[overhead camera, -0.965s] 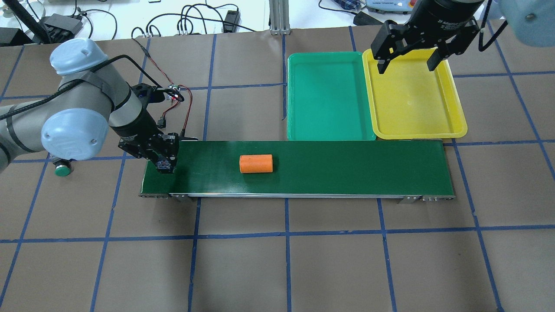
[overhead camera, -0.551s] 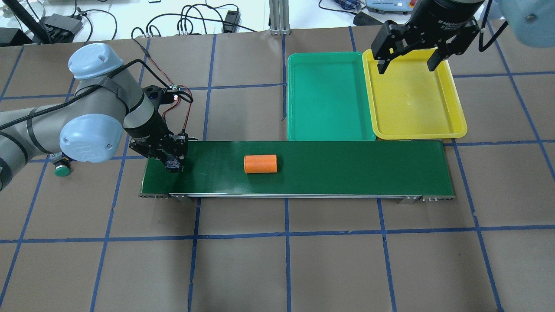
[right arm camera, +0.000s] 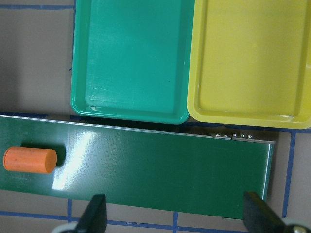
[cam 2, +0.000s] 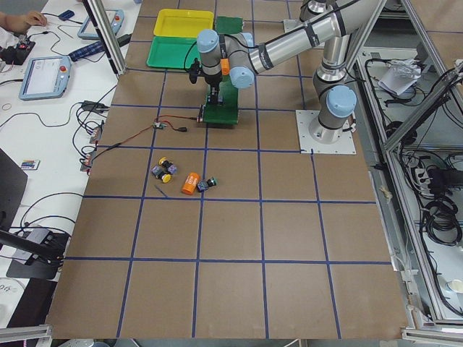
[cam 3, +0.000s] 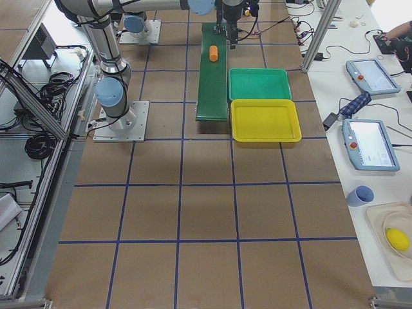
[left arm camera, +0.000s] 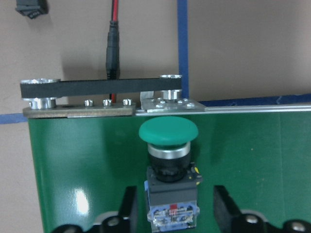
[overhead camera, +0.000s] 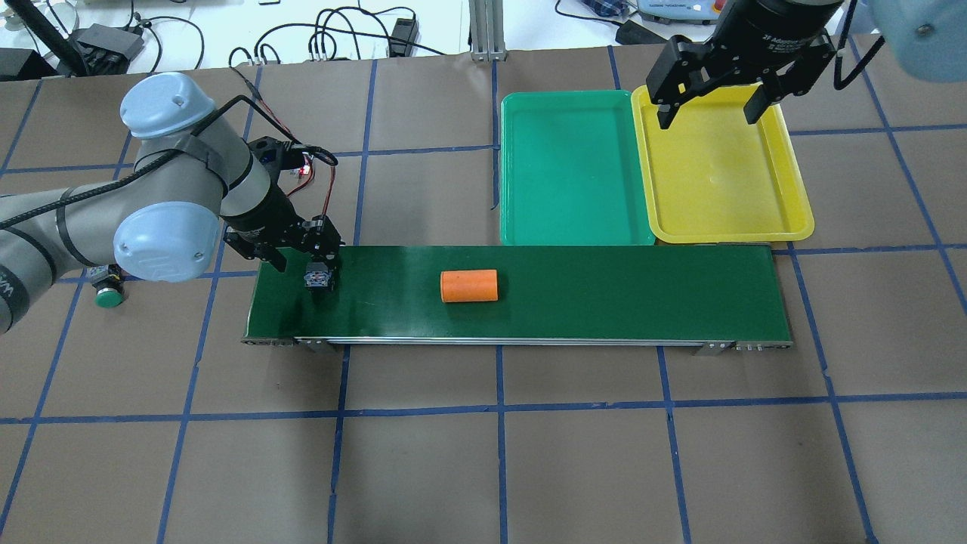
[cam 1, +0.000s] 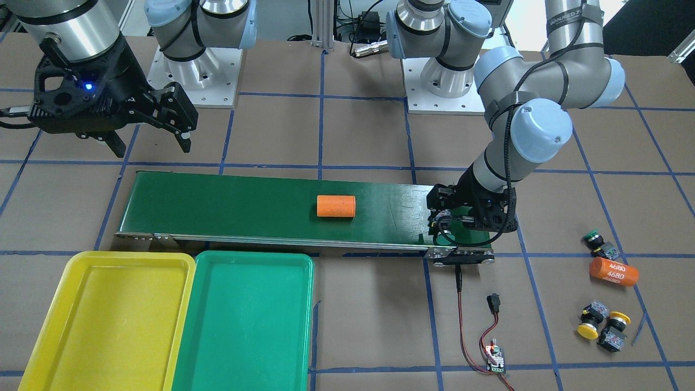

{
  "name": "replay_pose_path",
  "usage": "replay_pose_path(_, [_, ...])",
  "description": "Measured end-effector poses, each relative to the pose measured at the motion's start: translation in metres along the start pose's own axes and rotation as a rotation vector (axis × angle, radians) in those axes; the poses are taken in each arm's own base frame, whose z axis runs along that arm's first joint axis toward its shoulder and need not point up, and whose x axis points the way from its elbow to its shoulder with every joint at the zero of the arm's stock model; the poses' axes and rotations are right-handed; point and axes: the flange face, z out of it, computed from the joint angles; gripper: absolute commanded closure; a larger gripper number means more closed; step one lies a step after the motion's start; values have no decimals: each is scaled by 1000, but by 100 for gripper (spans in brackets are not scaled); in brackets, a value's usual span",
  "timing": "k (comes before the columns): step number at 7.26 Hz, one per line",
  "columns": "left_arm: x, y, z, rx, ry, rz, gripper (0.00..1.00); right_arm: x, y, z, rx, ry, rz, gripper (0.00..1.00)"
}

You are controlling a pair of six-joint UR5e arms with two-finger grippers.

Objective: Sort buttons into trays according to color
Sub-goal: 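Return the left gripper to the pile and grasp a yellow button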

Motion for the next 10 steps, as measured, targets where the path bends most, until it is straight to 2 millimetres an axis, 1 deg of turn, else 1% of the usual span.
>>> replay_pose_path(1, [-26, -15, -17, 11, 0, -2, 0, 0, 0, 0, 0, 0, 0, 0])
replay_pose_path(2, [-65, -40, -37, 20, -2, 31, 0, 0, 0, 0, -1, 0, 1, 0])
replay_pose_path(3, [-109, -68, -53, 31, -20, 80, 0, 0, 0, 0, -1, 0, 1, 0])
replay_pose_path(4, [-157, -94, -55, 31, -40, 148, 0, 0, 0, 0, -1, 1, 1, 0])
replay_pose_path(5, [-203, -119, -44, 34, -52, 219, 0, 0, 0, 0, -1, 1, 1, 0])
replay_pose_path(6, [-245, -148, -36, 61, -75, 281, 0, 1, 0, 0, 0, 1, 0, 0])
replay_pose_path(7, [-275, -178, -30, 85, -99, 334, 0, 1, 0, 0, 0, 1, 0, 0])
replay_pose_path(8, [-295, -201, -18, 92, -109, 375, 0, 0, 0, 0, -1, 0, 0, 0])
replay_pose_path(9, [-307, -214, 0, 83, -106, 399, 0, 0, -1, 1, -1, 0, 0, 0])
replay_pose_path(10, [-315, -220, 17, 71, -98, 406, 0, 0, 0, 0, -1, 0, 1, 0])
